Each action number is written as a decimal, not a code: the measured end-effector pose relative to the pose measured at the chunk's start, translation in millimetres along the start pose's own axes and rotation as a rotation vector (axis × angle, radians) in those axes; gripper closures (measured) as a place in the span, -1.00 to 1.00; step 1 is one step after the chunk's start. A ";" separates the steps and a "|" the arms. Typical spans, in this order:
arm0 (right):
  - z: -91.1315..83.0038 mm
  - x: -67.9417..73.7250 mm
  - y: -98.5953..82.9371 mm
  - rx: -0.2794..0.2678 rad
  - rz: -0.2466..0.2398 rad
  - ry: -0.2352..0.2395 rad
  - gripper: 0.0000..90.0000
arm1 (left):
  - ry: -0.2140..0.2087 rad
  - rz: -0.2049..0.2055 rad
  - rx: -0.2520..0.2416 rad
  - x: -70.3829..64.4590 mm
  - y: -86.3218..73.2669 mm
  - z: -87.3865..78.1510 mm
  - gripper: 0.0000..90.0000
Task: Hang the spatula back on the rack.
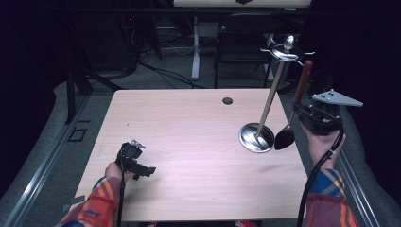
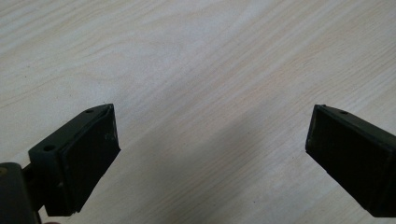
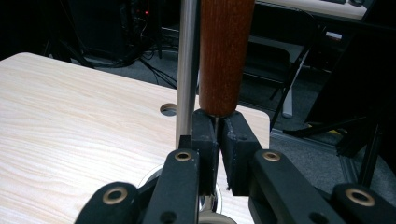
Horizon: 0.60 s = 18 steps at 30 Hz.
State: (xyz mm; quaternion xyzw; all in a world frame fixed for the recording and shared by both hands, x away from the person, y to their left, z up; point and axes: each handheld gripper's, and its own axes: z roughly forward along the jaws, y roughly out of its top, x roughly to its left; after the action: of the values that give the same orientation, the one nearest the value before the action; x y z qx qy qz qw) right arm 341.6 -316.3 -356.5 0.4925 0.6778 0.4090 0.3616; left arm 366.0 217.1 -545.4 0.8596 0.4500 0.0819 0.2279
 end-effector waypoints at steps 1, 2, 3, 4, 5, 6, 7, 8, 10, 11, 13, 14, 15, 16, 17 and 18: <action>0.4 -0.5 0.7 -0.002 0.001 0.001 0.87 | -0.001 0.000 0.001 0.1 -0.1 -0.1 -0.94; 0.7 -1.4 1.7 0.001 0.001 0.004 0.87 | -0.002 0.001 0.001 0.1 -0.2 -0.1 -0.94; 0.9 -1.9 2.4 0.002 0.002 0.005 0.87 | -0.002 0.001 0.001 0.1 -0.2 -0.1 -0.94; 1.0 -2.1 3.2 0.003 -0.002 0.004 0.87 | -0.002 0.000 -0.001 0.3 -0.5 -0.4 -0.94; 1.2 -2.3 3.8 0.005 -0.008 -0.001 0.87 | -0.002 0.000 -0.001 0.3 -0.5 -0.4 -0.94; 1.7 -2.2 4.3 0.009 -0.010 -0.003 0.87 | -0.002 0.001 0.002 0.7 -0.6 -0.4 -0.94; 1.7 -2.2 4.3 0.009 -0.010 -0.003 0.87 | -0.002 0.001 0.002 0.7 -0.6 -0.4 -0.94; 2.4 -2.4 4.6 0.011 -0.011 -0.003 0.87 | -0.003 -0.002 0.004 0.7 -0.7 -0.3 -0.94; 4.2 -2.8 5.4 0.014 -0.010 0.003 0.87 | 0.000 -0.005 0.002 0.1 -0.9 0.1 -0.94; 4.2 -2.8 5.4 0.014 -0.010 0.003 0.87 | 0.000 -0.005 0.002 0.1 -0.9 0.1 -0.94; 5.8 -2.9 7.2 0.023 -0.017 0.003 0.87 | -0.001 -0.003 0.005 0.4 -1.3 0.6 -0.94; 6.7 -2.7 7.6 0.028 -0.019 0.003 0.87 | -0.001 -0.003 0.007 0.6 -1.3 0.6 -0.94; 7.6 -2.8 7.9 0.032 -0.021 0.004 0.87 | 0.000 -0.003 0.006 0.7 -1.4 0.5 -0.94; 8.4 -2.9 8.0 0.033 -0.023 0.005 0.87 | 0.000 -0.003 0.006 0.7 -1.4 0.5 -0.94; 8.4 -2.9 8.0 0.033 -0.023 0.005 0.87 | 0.002 -0.005 0.004 0.8 -1.5 0.6 -0.94; 8.9 -2.9 8.3 0.033 -0.021 0.007 0.87 | 0.002 -0.007 0.003 0.9 -1.7 0.6 -0.94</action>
State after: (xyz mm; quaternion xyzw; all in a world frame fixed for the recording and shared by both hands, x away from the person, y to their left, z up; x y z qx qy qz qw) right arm 353.4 -315.8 -352.3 0.4898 0.6910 0.3956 0.3551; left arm 365.5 218.5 -546.8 0.8582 0.4534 0.0815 0.2265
